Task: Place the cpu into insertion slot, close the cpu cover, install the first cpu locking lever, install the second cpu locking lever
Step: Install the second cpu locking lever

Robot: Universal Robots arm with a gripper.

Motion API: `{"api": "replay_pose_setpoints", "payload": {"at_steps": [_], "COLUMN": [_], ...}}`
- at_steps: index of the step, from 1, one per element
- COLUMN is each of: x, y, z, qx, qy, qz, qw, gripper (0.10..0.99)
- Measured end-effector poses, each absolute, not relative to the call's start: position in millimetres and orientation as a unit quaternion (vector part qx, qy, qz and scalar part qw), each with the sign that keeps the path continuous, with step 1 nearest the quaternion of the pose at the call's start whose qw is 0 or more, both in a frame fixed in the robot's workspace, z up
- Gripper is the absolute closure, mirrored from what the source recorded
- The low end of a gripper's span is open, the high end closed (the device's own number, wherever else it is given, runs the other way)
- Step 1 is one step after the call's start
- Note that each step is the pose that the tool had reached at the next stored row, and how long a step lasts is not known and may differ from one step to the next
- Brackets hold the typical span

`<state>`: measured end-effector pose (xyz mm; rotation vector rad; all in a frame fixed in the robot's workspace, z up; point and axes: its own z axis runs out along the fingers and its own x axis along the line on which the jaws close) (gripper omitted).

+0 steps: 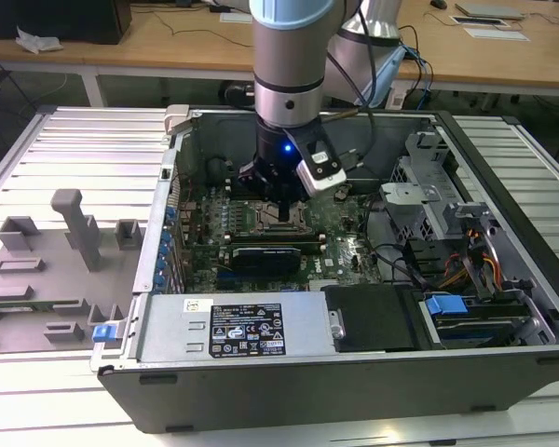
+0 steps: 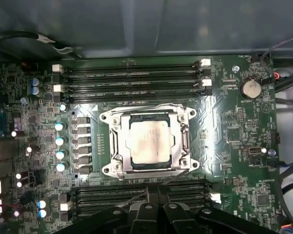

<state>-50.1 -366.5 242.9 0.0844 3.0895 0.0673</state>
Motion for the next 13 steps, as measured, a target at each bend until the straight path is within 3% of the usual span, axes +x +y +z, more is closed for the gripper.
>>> {"api": "replay_pose_setpoints", "payload": {"at_steps": [13], "x": [-67], "y": [-367], "z": [222], "qx": [0.028], "qy": [0.999], "qz": [0.027], "qw": [0.025], "gripper": [0.980]}}
